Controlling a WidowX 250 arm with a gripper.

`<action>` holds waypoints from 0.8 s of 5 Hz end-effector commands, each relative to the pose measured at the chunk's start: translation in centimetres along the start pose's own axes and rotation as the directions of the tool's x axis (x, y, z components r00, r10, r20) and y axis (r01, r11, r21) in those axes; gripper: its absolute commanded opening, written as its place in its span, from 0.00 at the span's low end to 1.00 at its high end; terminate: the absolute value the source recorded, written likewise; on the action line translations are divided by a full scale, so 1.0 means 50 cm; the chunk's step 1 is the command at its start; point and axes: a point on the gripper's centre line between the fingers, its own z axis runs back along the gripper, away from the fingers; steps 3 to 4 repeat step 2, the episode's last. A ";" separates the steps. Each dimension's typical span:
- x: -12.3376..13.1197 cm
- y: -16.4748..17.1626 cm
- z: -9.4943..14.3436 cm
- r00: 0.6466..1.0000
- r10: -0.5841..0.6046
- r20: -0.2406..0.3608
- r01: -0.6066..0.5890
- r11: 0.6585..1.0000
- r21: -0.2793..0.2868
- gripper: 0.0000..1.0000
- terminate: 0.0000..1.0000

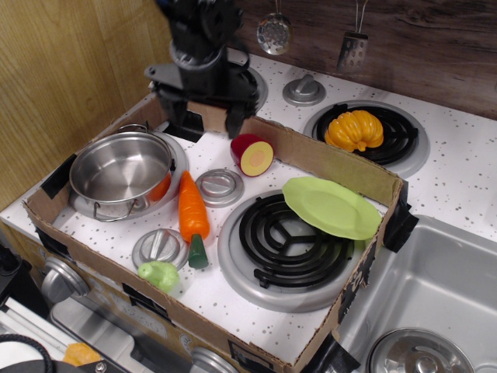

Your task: Take carrot off plate

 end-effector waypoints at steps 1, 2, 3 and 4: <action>0.024 -0.025 0.061 0.999 0.049 0.015 -0.048 0.996 -0.071 1.00 0.00; 0.024 -0.025 0.061 0.999 0.049 0.015 -0.048 0.996 -0.071 1.00 1.00; 0.024 -0.025 0.061 0.999 0.049 0.015 -0.048 0.996 -0.071 1.00 1.00; 0.024 -0.025 0.061 0.999 0.049 0.015 -0.048 0.996 -0.071 1.00 1.00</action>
